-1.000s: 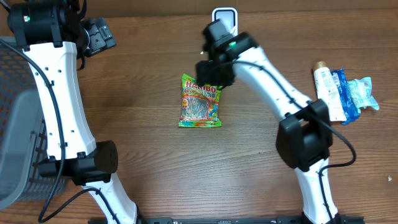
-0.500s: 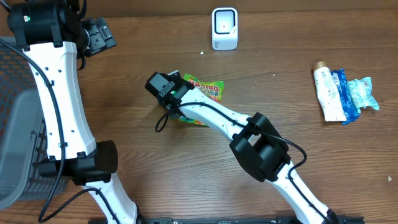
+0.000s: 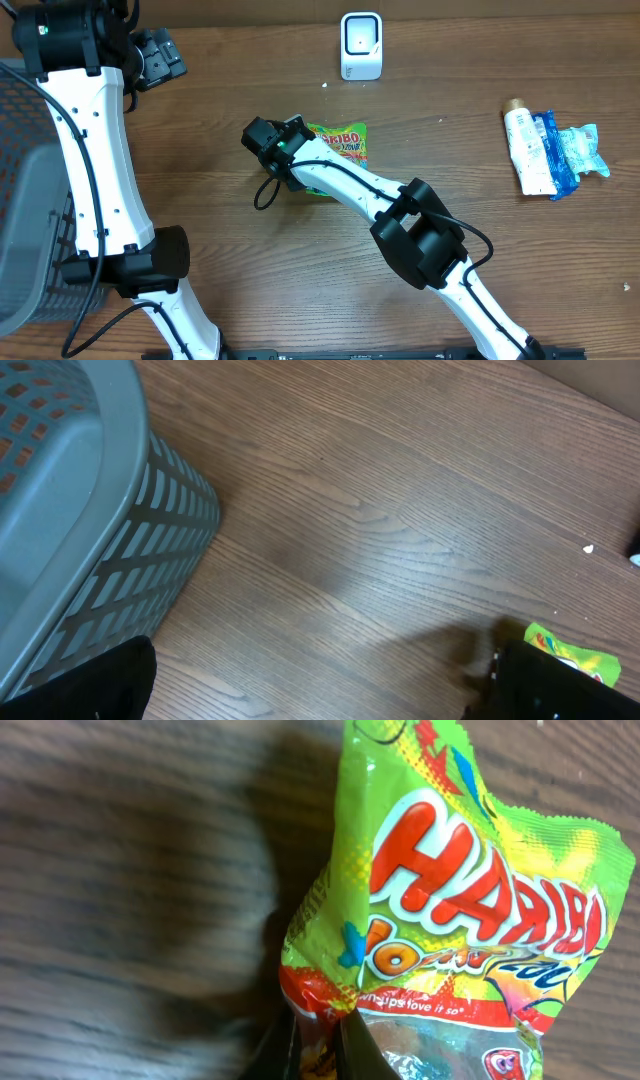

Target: Scan the item barcode

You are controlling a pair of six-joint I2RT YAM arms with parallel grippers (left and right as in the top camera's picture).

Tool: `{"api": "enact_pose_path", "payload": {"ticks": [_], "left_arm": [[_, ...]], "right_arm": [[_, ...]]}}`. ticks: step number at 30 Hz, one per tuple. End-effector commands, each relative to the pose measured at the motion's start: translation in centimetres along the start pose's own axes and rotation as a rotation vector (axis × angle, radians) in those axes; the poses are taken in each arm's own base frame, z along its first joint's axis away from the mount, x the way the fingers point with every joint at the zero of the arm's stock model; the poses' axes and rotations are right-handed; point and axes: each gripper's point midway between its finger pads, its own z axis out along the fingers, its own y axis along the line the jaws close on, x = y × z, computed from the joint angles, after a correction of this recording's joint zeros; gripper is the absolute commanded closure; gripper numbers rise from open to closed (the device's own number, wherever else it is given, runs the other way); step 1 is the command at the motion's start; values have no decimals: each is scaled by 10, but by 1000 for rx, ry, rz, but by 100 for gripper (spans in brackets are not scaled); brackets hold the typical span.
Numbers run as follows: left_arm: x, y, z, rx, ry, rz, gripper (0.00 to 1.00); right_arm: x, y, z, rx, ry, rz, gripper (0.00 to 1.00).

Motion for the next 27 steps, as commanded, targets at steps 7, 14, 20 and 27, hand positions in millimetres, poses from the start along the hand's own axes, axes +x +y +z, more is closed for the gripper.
{"api": "enact_pose_path", "payload": {"ticks": [7,14,20,27], "left_arm": [[-1,1,-7,7,-16,10,0],[-1,1,-7,7,-17,10,0],[-1,1,-7,7,-16,10,0],[-1,1,-7,7,-17,10,0]], "right_arm": [[-16,-20,-66,-336,56,92,96],[-39,-41,-158,-887,58,206,96],[-48,-43,-172,-1277,29,159,96],[-44,-27,-130,-1410,46,253,96]]}}
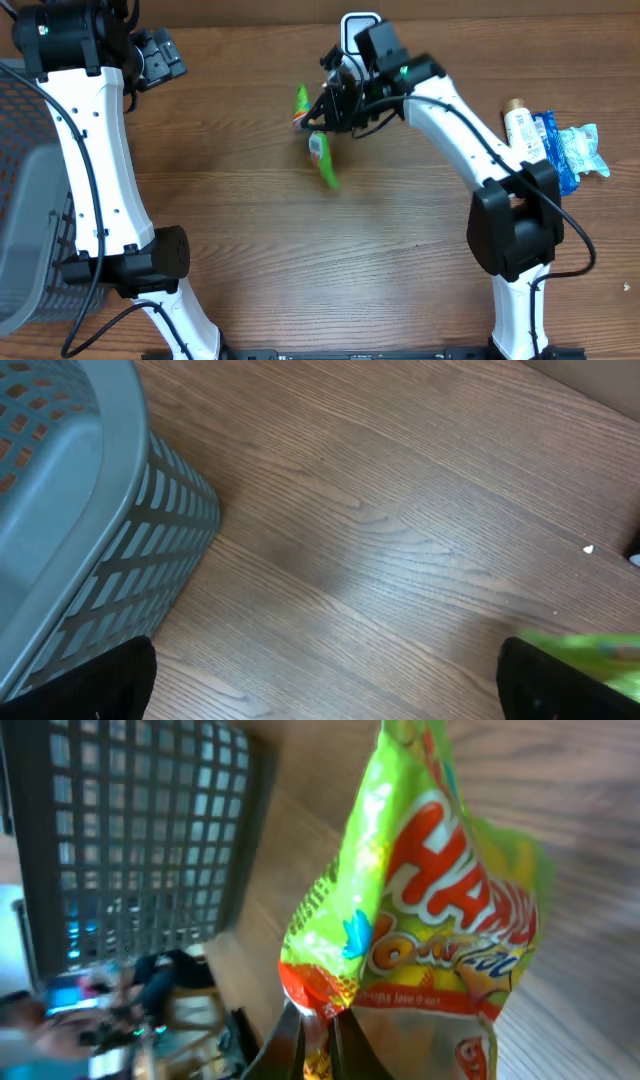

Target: Scan the item barcode

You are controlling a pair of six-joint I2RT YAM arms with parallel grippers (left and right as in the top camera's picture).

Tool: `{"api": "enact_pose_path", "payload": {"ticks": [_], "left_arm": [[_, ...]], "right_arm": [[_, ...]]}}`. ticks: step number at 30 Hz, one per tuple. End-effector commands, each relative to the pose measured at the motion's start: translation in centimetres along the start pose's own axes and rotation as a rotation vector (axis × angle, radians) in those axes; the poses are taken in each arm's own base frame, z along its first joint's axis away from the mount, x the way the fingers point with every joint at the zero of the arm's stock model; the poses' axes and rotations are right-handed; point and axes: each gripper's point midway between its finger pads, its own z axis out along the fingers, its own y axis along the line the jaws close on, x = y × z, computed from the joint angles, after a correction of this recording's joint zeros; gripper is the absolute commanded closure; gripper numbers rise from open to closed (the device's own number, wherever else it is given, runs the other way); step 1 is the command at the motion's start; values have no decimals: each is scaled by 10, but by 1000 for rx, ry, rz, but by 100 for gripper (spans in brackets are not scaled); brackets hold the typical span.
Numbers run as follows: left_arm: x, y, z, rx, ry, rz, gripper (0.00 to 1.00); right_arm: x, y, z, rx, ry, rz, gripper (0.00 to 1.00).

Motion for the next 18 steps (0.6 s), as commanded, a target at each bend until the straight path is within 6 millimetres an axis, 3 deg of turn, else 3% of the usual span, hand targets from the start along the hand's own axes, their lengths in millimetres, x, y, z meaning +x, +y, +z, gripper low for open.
{"api": "enact_pose_path", "payload": {"ticks": [1,5,7,8,11,18], "left_arm": [[-1,1,-7,7,-17,10,0],[-1,1,-7,7,-17,10,0],[-1,1,-7,7,-16,10,0],[-1,1,-7,7,-17,10,0],[-1,1,-7,7,-17,10,0],[-1,1,-7,7,-17,10,0]], "right_arm": [[16,-8,11,-73,32,128,96],[16,-84,4,309,-71,248,96],[16,-102,-5,423,-99,259,96],[16,-115,-14,508,-120,269,89],[18,-134,-30,609,-139,293,80],[16,-149,-51,623,-145,310,84]]}}
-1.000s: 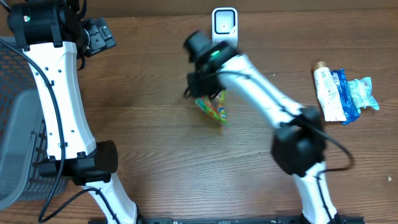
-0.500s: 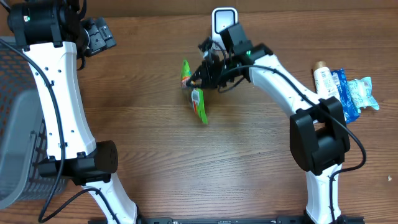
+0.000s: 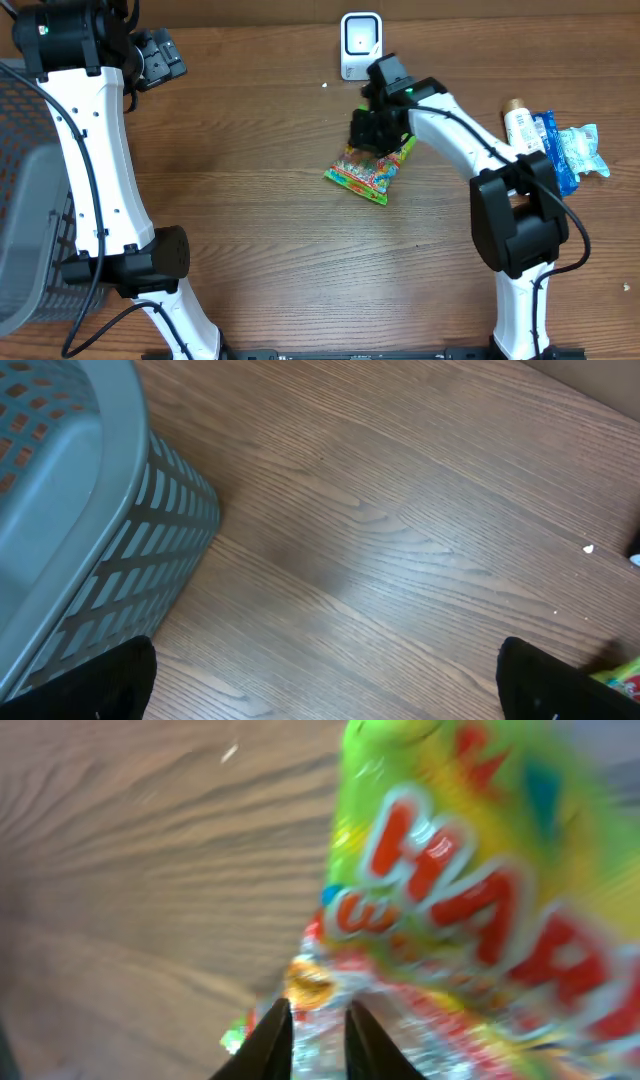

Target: Scan the item barcode

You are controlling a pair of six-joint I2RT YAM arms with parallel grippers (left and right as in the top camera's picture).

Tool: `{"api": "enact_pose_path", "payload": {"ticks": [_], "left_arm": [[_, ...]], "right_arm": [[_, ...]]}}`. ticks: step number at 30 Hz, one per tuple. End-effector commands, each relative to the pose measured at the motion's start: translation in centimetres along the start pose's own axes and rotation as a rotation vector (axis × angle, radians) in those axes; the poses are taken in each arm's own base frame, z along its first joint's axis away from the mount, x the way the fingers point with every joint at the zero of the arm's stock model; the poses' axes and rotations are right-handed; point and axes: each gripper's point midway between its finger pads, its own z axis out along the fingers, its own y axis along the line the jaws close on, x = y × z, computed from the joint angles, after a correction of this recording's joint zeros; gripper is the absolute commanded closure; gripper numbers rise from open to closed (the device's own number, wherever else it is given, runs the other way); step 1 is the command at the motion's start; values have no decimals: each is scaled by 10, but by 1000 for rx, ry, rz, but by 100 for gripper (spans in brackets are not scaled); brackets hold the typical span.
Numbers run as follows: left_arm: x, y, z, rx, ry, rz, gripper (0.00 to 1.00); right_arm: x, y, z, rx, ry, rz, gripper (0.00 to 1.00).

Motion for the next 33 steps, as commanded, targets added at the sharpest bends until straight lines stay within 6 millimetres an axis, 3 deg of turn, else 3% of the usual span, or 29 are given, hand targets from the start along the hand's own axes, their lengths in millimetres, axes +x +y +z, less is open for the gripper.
{"api": "enact_pose_path", "payload": {"ticks": [1,5,8,9,12,15,18,24,29,32,33], "left_arm": [[-1,1,-7,7,-17,10,0],[-1,1,-7,7,-16,10,0],[-1,1,-7,7,-17,10,0],[-1,1,-7,7,-17,10,0],[-1,1,-7,7,-16,10,0],[-1,1,-7,7,-17,10,0],[-1,1,-7,7,-16,10,0],[-1,1,-7,7,-17,10,0],[-1,1,-7,7,-16,10,0],[-1,1,-7,7,-16,10,0],[-1,1,-7,7,-16,10,1]], "right_arm": [[-14,-9,-15,27,-50,-27,84],[-20,2,-31,65,-71,-123,74],[-26,17,-43,110,-110,-157,60],[-26,23,-44,114,-120,-171,49],[-22,32,-40,160,-157,-101,26],[-18,28,-30,246,-204,-21,18],[-18,19,-19,358,-266,20,17],[-7,-7,23,526,-262,4,35],[-3,-23,34,589,-244,-5,40],[-2,-24,34,593,-237,-17,53],[-1,-24,34,597,-230,-28,62]]}}
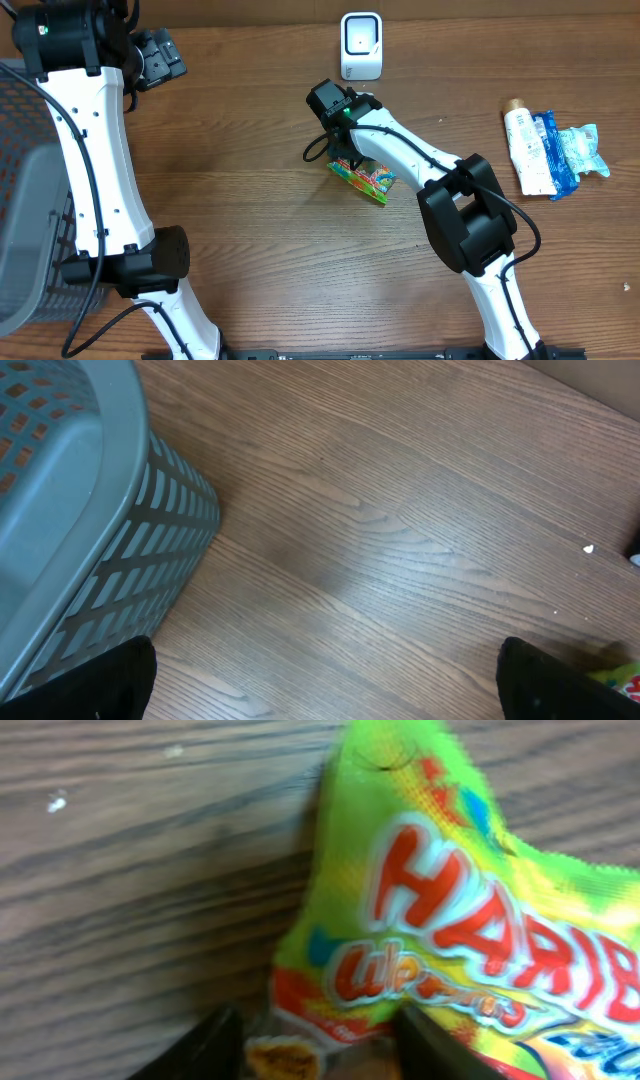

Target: Scan the item barcode

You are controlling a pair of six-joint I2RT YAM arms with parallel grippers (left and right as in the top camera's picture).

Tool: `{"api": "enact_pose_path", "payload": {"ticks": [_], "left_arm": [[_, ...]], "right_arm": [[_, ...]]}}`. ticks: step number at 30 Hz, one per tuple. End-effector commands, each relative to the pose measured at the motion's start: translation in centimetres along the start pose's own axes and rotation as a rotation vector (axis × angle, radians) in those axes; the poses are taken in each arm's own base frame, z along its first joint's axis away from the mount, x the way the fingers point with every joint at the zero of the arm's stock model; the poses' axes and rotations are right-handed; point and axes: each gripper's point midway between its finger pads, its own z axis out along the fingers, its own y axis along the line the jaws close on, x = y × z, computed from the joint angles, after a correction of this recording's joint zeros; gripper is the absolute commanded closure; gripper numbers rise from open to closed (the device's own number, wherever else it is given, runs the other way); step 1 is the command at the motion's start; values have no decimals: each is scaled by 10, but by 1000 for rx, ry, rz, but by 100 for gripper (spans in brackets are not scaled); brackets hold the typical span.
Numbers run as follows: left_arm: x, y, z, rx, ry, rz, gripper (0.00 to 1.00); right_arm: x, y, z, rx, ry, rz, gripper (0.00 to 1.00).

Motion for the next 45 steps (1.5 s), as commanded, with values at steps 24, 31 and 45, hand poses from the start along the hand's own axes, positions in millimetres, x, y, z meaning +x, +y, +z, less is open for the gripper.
{"api": "enact_pose_path", "payload": {"ticks": [24,31,45], "left_arm": [[-1,1,-7,7,-17,10,0],[-1,1,-7,7,-16,10,0],[-1,1,-7,7,-16,10,0]], "right_arm": [[27,79,-133,-962,438,-347,96],[15,85,-211,-1497,474,-364,96],[4,84,-80,-1160,460,-35,96]]}}
